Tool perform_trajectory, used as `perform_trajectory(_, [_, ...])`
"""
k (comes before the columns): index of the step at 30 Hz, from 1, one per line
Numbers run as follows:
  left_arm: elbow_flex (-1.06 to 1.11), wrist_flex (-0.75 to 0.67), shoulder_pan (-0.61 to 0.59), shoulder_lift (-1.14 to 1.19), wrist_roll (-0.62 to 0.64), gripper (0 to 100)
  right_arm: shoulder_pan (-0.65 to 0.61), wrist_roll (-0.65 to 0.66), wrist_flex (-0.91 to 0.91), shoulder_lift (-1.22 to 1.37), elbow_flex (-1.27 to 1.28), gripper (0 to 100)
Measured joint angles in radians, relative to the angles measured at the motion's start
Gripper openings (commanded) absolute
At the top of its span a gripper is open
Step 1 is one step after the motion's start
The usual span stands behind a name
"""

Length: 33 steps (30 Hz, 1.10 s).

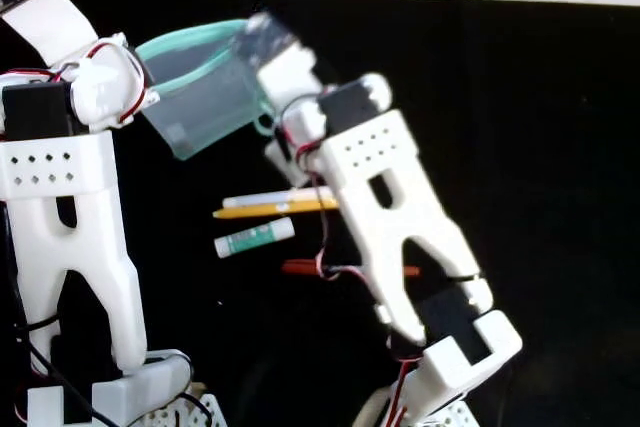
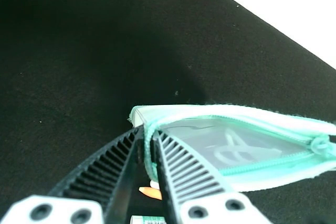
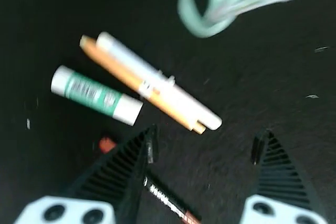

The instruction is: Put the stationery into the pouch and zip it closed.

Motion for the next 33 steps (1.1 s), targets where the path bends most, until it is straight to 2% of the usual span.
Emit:
perform_trajectory(9, [0.000, 0.000, 0.000, 0.000, 0.000, 1, -0.048, 0.129, -0.002, 0.000, 0.178, 29.6])
perform_trajectory(16, [0.000, 0.000, 0.000, 0.000, 0.000, 1, -0.115, 0.308, -0.008, 0.000, 0.258, 29.6])
perform_trajectory(28, [0.080, -0.064, -0.002, -0.003, 0.000, 1, -0.255, 0.532, -0.199, 0.000, 0.404, 29.6])
perform_trajectory(33, [0.080, -0.064, -0.002, -0.003, 0.000, 1, -0.282, 0.562, -0.302, 0.041, 0.430, 29.6])
